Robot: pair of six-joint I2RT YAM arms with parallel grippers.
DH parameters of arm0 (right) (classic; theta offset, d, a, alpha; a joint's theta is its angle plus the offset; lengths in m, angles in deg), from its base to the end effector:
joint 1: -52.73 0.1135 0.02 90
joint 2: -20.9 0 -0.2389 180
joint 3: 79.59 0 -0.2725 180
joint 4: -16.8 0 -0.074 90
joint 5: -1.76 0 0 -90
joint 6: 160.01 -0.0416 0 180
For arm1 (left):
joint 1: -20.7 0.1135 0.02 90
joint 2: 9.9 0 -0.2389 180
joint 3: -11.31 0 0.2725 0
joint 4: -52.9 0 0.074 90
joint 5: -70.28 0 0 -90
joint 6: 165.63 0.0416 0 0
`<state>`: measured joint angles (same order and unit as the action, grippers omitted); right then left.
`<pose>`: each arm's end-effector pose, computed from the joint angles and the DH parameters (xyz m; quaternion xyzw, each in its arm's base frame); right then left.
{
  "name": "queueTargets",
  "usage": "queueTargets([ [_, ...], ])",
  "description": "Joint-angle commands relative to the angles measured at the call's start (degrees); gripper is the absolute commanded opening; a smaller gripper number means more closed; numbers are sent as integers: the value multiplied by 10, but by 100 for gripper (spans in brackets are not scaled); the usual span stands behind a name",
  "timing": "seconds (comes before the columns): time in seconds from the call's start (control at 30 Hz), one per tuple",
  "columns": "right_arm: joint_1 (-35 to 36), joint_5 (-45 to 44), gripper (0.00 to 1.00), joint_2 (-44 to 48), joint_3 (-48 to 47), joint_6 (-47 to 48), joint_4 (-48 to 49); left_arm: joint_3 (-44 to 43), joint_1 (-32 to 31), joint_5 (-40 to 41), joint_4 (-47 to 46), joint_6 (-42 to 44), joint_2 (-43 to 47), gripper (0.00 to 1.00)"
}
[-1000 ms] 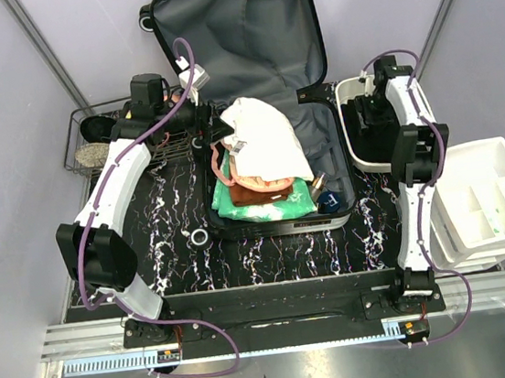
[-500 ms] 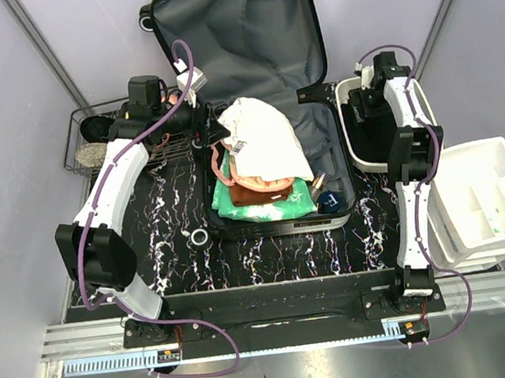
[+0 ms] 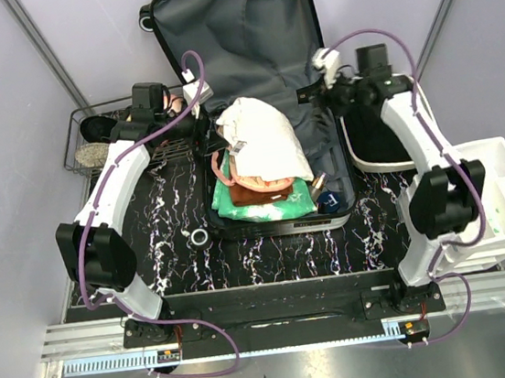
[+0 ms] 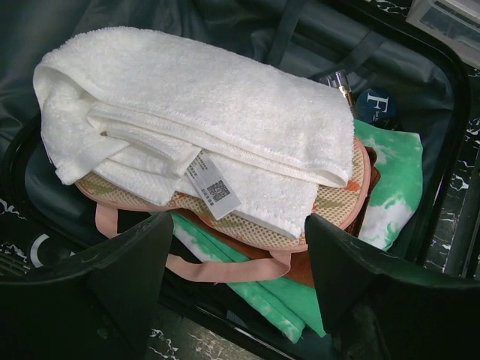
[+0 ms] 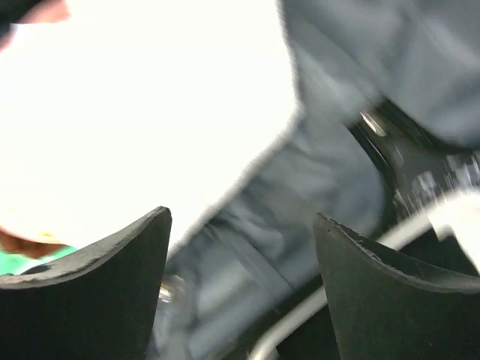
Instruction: Open, take out, and arrange the luggage
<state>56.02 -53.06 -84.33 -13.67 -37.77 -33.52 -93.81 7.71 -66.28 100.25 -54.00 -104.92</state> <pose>0.4309 0.0488 0.3144 -0.3834 0.7897 0.1688 0.4482 0.3741 -0.1173 0.3372 0.4125 0.7335 -0.3223 0.4336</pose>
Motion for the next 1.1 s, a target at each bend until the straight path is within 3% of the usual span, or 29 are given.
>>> queueTargets([
  [0.0, 96, 67, 85, 70, 102, 76, 81, -1, 0, -24, -10, 17, 23, 75],
  [0.13, 167, 60, 84, 85, 159, 109, 94, 11, 0, -21, -11, 17, 34, 75],
  [0.37, 219, 39, 88, 55, 177, 144, 92, 30, 1, -20, -11, 18, 52, 75],
  [0.53, 230, 33, 91, 35, 173, 152, 96, 49, 0, -13, -11, 27, 69, 75],
  [0.6, 232, 45, 100, 31, 169, 163, 80, 54, 2, -12, -11, 28, 74, 75],
  [1.07, 259, 40, 100, 9, 159, 245, 14, 61, 3, -18, -4, 44, 77, 75],
])
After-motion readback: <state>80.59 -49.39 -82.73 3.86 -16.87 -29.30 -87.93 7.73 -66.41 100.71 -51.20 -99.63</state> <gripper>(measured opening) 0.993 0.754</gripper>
